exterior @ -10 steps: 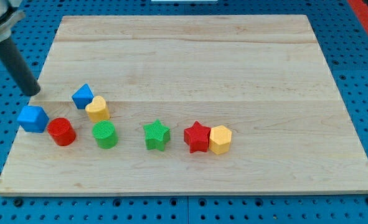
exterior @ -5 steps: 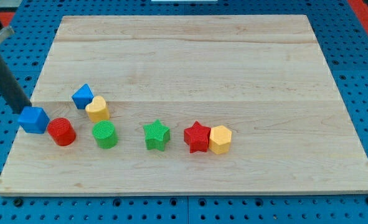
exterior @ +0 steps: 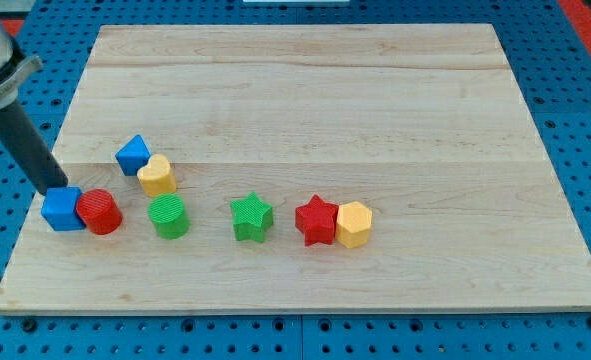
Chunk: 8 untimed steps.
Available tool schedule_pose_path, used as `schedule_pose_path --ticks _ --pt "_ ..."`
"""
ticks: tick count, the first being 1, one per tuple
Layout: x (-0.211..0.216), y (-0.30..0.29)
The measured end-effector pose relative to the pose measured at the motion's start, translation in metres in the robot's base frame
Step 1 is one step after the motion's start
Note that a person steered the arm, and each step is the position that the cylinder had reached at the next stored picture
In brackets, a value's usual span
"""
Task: Place the yellow heart above to the red star
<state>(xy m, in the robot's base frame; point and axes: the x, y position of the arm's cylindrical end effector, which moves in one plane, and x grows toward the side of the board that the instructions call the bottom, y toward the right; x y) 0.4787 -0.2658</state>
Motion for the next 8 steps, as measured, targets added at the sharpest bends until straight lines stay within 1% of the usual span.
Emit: schedule_pose_path --ticks 6,8 --pt "0.006 0.010" --pt "0.006 0.023"
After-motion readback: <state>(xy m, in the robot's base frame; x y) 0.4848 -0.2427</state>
